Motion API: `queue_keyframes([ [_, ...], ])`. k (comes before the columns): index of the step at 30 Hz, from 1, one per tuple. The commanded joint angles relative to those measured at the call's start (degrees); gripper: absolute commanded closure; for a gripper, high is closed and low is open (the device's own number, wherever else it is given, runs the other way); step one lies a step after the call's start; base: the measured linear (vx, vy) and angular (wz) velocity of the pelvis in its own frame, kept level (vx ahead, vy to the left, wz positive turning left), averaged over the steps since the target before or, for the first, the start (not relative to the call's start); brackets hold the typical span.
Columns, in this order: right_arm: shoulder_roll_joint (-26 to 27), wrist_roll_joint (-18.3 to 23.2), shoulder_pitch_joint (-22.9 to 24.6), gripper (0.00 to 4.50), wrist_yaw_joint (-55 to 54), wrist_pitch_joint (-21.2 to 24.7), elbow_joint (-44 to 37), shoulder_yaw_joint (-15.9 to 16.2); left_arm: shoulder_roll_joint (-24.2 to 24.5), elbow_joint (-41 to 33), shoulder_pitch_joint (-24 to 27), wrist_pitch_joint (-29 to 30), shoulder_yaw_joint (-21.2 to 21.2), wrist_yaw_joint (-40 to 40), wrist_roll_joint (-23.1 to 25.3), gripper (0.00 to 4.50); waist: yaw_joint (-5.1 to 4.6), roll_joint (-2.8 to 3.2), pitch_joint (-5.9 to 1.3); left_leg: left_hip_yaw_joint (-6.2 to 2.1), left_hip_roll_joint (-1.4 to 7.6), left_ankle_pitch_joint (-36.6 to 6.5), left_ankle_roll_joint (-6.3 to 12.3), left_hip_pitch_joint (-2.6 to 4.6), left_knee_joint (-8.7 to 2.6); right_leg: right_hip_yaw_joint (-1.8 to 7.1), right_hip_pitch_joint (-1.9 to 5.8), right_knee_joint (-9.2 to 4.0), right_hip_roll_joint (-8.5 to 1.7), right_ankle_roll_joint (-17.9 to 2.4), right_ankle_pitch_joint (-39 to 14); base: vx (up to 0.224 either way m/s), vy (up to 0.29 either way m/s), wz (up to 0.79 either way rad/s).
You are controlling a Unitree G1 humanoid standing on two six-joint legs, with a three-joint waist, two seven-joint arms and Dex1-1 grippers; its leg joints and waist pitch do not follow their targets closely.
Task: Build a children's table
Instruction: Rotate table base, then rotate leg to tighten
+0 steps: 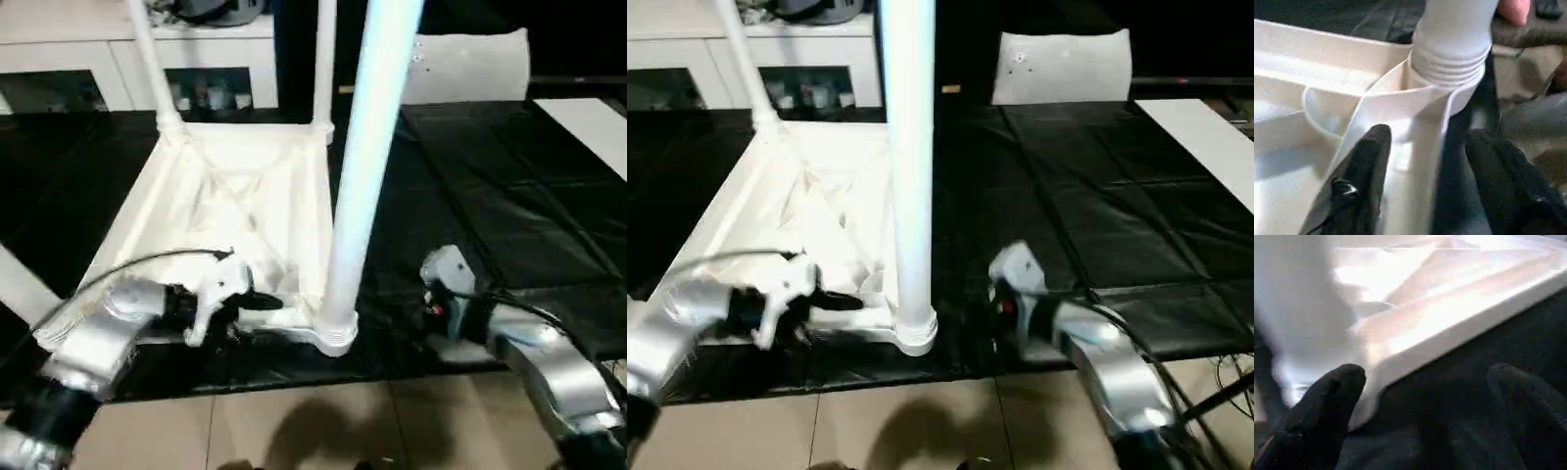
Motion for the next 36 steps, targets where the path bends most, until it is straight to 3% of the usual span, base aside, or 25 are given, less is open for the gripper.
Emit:
queue_keyframes([
  [1, -1.0, 1.2, 0.2, 0.00, 1.9, 1.2, -2.8, 0.3, -0.2, 1.7, -1.0, -1.9, -1.2, -0.8, 1.6, 2.06, 0.33, 0.82, -3.13, -1.62, 2.61, -18.7, 1.32, 0.34, -4.72, 3.00, 2.47, -5.96, -4.05, -3.7, -30.7, 0.000, 0.000, 0.00],
  [3, -1.8, 2.0, 0.8, 0.00, 3.6, 1.6, -4.3, 0.5, -1.1, 5.5, -2.7, -5.0, -1.7, -0.7, 3.4, 2.12, 0.34, 0.78, -3.38, -1.65, 2.89, -17.3, 1.31, 0.08, -4.75, 3.18, 2.69, -5.42, -4.16, -5.1, -26.6, 0.000, 0.000, 0.00],
  [8, -3.5, 3.6, 1.6, 0.00, 5.9, 2.7, -6.4, 0.8, -1.8, 10.1, -4.9, -7.6, -2.3, -2.7, 4.2, 2.52, 0.95, 0.68, -3.47, -1.47, 2.88, -16.2, 1.79, 0.14, -4.70, 3.17, 2.80, -5.44, -4.27, -6.0, -25.1, 0.000, 0.000, 0.00],
  [14, -4.3, 4.0, 1.6, 0.00, 6.8, 3.5, -6.9, 0.7, -1.9, 11.2, -5.7, -7.6, -2.7, -5.1, 4.1, 3.01, 0.99, 1.04, -3.28, -1.59, 2.85, -18.3, 1.02, 0.41, -4.72, 3.03, 2.68, -5.80, -4.41, -5.7, -28.2, 0.000, 0.000, 0.00],
  [16, -4.4, 4.1, 1.6, 0.00, 6.9, 3.6, -6.9, 0.7, -2.1, 11.6, -5.8, -7.9, -2.7, -5.2, 4.2, 3.08, 0.98, 0.92, -3.34, -1.61, 2.93, -18.2, 1.00, 0.36, -4.73, 3.07, 2.71, -5.70, -4.38, -5.8, -27.3, 0.000, 0.000, 0.00],
  [18, -4.6, 4.0, 1.7, 0.00, 7.2, 3.8, -7.0, 0.9, -2.3, 12.6, -6.3, -8.8, -3.0, -5.6, 4.7, 3.43, 0.99, 0.85, -3.40, -1.53, 2.81, -17.3, 1.35, 0.18, -4.66, 3.08, 2.83, -5.62, -4.35, -6.0, -26.3, 0.000, 0.000, 0.00],
  [21, -5.0, 3.6, 1.8, 0.00, 7.1, 3.8, -7.0, 1.3, -2.6, 13.7, -6.8, -9.4, -3.2, -6.4, 5.6, 3.50, 1.06, 0.97, -3.40, -1.53, 2.90, -17.2, 1.33, 0.21, -4.67, 3.09, 2.85, -5.63, -4.42, -6.0, -26.7, 0.000, 0.000, 0.00],
  [23, -5.1, 3.7, 1.6, 0.00, 7.1, 3.9, -6.9, 1.3, -2.6, 13.8, -7.0, -9.1, -3.5, -6.9, 5.8, 3.87, 1.07, 0.94, -3.37, -1.51, 2.81, -17.4, 1.34, 0.28, -4.62, 3.01, 2.80, -5.74, -4.42, -5.8, -27.5, 0.000, 0.000, 0.00],
  [26, -4.9, 3.5, 1.3, 0.00, 7.0, 3.9, -6.7, 1.3, -2.6, 13.9, -7.2, -8.9, -4.0, -7.4, 6.2, 3.95, 1.09, 0.99, -3.40, -1.59, 2.95, -17.3, 1.30, 0.26, -4.71, 3.06, 2.81, -5.66, -4.44, -6.0, -27.0, 0.000, 0.000, 0.00],
  [28, -4.8, 3.3, 1.1, 0.00, 6.9, 3.7, -6.5, 1.3, -2.6, 14.0, -7.3, -8.9, -4.3, -7.7, 6.5, 4.31, 1.05, 0.98, -3.38, -1.54, 2.89, -17.6, 1.31, 0.26, -4.67, 3.06, 2.80, -5.72, -4.45, -6.0, -27.2, 0.000, 0.000, 0.00],
  [36, -4.6, 2.5, -0.6, 0.00, 6.7, 3.5, -5.1, 1.7, -4.2, 15.1, -8.4, -10.1, -3.9, -7.3, 7.2, 4.46, 1.05, 0.80, -3.45, -1.45, 2.79, -16.1, 1.71, 0.17, -4.54, 3.01, 2.81, -5.63, -4.47, -6.0, -27.3, 0.000, 0.000, 0.00],
])
